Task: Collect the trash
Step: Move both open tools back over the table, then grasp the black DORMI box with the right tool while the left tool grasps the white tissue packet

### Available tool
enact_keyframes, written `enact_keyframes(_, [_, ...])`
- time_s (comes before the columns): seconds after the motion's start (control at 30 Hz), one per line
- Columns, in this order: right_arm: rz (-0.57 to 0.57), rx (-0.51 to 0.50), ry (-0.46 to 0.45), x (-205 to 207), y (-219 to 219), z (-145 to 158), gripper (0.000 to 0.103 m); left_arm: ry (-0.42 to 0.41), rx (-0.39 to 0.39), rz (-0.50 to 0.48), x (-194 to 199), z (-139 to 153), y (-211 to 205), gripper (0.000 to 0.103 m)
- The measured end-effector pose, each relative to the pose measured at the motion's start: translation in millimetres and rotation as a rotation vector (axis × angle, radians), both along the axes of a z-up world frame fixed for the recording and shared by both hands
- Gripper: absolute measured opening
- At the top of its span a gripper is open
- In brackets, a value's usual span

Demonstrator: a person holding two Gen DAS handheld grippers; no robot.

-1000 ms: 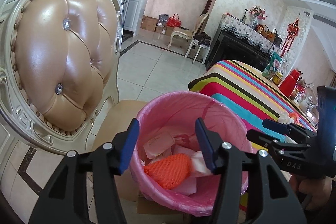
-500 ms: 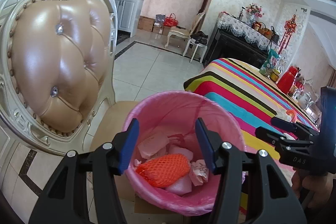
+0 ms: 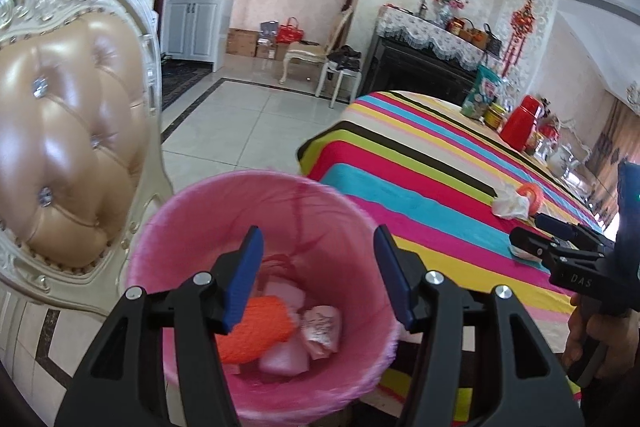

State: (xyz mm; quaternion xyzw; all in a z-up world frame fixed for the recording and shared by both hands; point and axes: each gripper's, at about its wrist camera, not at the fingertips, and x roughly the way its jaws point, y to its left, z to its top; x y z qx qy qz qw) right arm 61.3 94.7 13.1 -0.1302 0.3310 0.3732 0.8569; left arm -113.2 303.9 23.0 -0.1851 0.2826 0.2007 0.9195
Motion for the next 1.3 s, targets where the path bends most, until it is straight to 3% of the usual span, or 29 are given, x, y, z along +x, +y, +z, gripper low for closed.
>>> enact_keyframes(0.7, [-0.395, -0.001, -0.006, 121, -187, -24, 0.091, 0.062, 0.041, -0.195, 110, -3, -98, 0.059])
enact_keyframes(1.3, [-0.494, -0.058, 0.053, 167, -226, -59, 0.091, 0.094, 0.036, -0.386, 199, -25, -180, 0.061])
